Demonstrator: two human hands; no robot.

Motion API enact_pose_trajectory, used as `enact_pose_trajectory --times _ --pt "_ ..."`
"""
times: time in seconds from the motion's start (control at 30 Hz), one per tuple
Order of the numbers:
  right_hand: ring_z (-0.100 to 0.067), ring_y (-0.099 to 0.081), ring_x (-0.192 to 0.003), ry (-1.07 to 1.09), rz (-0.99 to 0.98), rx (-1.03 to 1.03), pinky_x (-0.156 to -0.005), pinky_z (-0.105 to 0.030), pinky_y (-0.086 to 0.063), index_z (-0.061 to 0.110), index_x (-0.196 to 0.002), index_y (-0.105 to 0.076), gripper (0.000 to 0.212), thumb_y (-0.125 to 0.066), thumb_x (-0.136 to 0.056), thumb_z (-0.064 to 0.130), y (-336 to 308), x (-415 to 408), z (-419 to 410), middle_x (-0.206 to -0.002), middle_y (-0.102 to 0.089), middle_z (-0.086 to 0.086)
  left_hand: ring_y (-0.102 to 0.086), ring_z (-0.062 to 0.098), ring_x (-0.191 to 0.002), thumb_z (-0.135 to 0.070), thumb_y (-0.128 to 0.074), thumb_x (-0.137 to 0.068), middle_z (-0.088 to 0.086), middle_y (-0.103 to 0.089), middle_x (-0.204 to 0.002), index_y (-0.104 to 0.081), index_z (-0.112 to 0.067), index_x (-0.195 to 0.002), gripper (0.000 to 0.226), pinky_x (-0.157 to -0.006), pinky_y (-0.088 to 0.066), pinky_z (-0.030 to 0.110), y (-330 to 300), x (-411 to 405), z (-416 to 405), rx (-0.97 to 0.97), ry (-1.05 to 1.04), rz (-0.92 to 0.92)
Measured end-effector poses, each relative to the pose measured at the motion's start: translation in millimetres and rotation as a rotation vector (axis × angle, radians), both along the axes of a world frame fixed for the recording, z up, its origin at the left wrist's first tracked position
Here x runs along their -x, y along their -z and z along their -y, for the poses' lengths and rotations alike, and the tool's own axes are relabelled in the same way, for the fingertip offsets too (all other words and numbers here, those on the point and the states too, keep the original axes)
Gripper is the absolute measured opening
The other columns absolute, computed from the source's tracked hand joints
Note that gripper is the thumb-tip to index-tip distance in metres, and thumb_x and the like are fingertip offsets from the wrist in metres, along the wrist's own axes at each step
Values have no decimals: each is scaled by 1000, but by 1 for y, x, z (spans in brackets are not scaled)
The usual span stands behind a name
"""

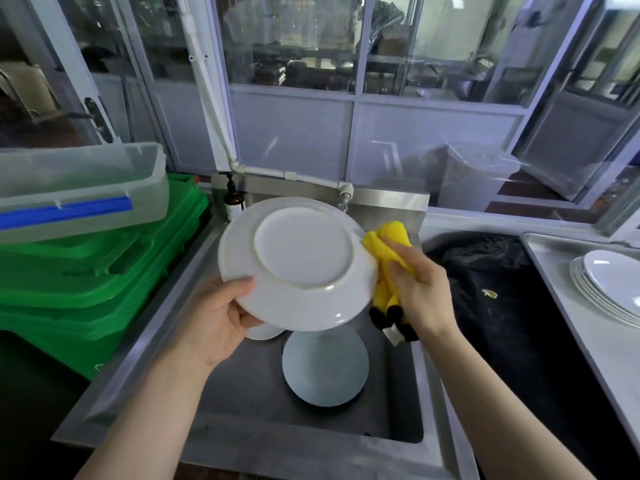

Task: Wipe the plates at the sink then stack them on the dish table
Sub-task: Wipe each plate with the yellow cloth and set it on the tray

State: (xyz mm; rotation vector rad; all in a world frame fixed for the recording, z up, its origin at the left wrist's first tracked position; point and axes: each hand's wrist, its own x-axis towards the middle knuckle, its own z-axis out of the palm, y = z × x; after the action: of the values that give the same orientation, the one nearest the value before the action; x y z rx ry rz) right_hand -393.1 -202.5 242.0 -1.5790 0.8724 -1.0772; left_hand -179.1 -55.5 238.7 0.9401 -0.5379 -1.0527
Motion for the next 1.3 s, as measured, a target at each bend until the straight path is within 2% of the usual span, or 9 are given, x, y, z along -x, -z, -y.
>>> enact_pose_trajectory --times 0.07,0.2,0.4,0.53,0.7,0.83,0.9,1.1,1.3 --pt "-2 -61 -95 34 -228 294 -83 -18 -46 57 -107 -64 38 -55 -88 25 1 -2 -9 -115 -63 25 -72 13 -85 -11 -54 -75 -2 -75 -91 -73 -20 -98 31 -53 -56 23 -3 4 2 39 -47 10" --pt "-30 -56 -94 96 -473 582 -75 -37 -50 36 -113 -69 37 -63 -85 14 0 -18 -37 -138 -55 7 -72 13 -85 -12 -56 -73 -2 -76 -90 -74 -22 -89 26 -60 -58 28 -4 20 11 66 -131 5" --pt "-27 -58 -86 -71 -485 851 -59 -30 -53 37 -105 -72 38 -51 -78 19 -8 -42 -90 -139 -54 6 -69 27 -93 8 -43 -90 13 -72 -102 -67 -8 -108 34 -69 -58 33 -6 34 21 95 -245 124" --pt "-28 -58 -92 -74 -422 767 -63 -31 -53 35 -106 -71 36 -56 -80 15 -4 -46 -86 -136 -55 5 -70 27 -89 6 -46 -90 15 -72 -100 -74 -14 -99 35 -68 -58 33 -4 35 16 95 -252 116" --pt "-15 -57 -112 17 -349 291 -89 -25 -45 36 -120 -64 32 -57 -92 22 10 -36 -44 -130 -57 10 -71 21 -89 -1 -50 -88 5 -74 -97 -74 -23 -92 33 -74 -60 40 0 35 4 58 -224 87" --pt "-7 -62 -76 106 -363 41 -73 -23 -50 36 -128 -59 38 -48 -92 30 3 -35 -5 -89 -69 9 -71 24 -91 -1 -65 -75 8 -75 -98 -73 -19 -93 27 -65 -59 38 8 31 -9 33 -73 129" --pt "0 -59 -69 128 -358 48 -67 -15 -46 35 -126 -60 38 -48 -91 26 -7 -34 10 -91 -71 10 -71 28 -92 -10 -60 -75 12 -74 -100 -75 -17 -94 25 -66 -59 39 11 30 -12 1 -15 202" --pt "-13 -56 -116 25 -372 130 -86 -23 -39 37 -123 -63 36 -48 -93 23 -39 -48 33 -128 -61 8 -72 23 -90 -31 -70 -66 9 -75 -96 -76 -17 -92 30 -68 -58 32 7 30 -17 -90 60 438" --pt "-19 -50 -121 -106 -407 418 -90 -19 -35 32 -125 -62 42 -49 -92 9 -63 -61 17 -137 -53 3 -71 14 -86 -16 -62 -78 12 -70 -102 -69 -12 -98 21 -62 -54 19 3 31 -24 -168 77 655"
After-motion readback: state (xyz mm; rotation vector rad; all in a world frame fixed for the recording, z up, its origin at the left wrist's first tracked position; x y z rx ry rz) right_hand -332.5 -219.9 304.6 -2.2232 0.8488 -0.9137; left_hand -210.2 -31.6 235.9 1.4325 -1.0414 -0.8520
